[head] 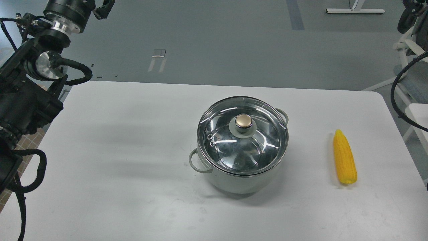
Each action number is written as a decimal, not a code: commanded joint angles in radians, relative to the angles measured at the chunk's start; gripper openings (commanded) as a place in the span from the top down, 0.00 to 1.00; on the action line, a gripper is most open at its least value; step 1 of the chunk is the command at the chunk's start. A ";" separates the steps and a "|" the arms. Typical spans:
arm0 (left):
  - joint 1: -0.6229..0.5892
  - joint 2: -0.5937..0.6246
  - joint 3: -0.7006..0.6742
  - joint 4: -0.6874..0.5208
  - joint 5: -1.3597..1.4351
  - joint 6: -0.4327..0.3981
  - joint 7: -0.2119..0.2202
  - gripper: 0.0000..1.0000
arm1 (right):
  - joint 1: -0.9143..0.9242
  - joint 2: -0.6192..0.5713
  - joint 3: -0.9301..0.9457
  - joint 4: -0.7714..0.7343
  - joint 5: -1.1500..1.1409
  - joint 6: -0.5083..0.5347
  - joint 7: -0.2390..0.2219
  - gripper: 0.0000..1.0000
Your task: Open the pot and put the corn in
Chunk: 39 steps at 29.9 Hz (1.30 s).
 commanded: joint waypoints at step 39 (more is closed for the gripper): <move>0.071 0.341 0.166 -0.860 0.941 0.098 0.001 0.11 | -0.130 -0.009 0.074 0.091 0.010 0.072 0.011 0.00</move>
